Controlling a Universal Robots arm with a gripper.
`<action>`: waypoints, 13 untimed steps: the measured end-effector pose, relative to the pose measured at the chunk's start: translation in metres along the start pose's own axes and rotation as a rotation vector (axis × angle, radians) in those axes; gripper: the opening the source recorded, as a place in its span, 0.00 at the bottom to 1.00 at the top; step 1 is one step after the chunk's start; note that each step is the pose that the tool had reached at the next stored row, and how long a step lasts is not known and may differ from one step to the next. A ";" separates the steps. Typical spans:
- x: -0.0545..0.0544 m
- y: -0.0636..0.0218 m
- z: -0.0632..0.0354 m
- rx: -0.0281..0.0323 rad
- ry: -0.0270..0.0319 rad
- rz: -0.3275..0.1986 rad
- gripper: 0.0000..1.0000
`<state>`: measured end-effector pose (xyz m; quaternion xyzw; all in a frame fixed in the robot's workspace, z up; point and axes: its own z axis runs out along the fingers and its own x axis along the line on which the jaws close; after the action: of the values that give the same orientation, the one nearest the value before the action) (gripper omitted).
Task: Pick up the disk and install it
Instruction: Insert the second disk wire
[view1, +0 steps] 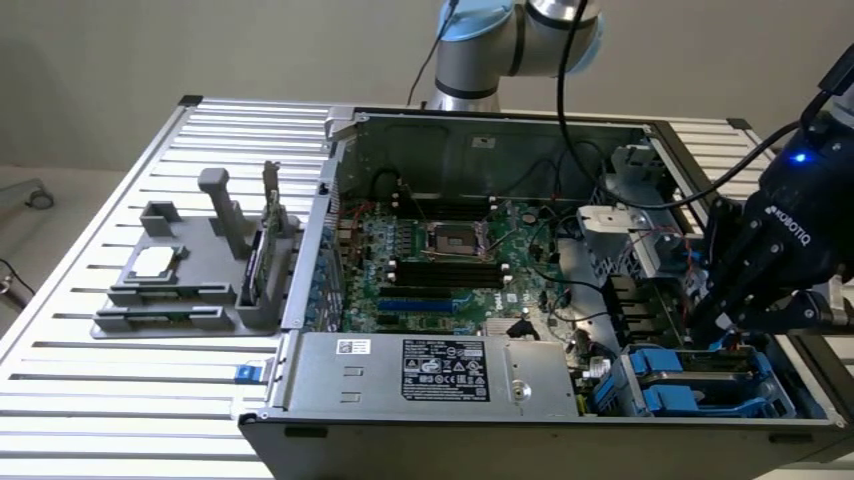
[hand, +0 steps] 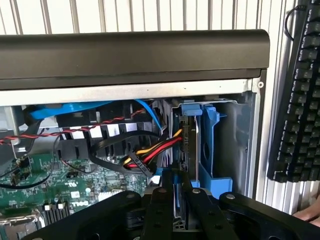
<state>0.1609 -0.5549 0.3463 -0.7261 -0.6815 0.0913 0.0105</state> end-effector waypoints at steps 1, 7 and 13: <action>-0.001 0.0008 0.0004 0.0001 0.0010 0.000 0.16; -0.006 0.0038 0.0042 0.0013 0.0127 0.003 0.16; -0.010 0.0052 0.0075 0.0023 0.0293 0.001 0.16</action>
<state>0.1645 -0.5658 0.3394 -0.7277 -0.6807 0.0814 0.0213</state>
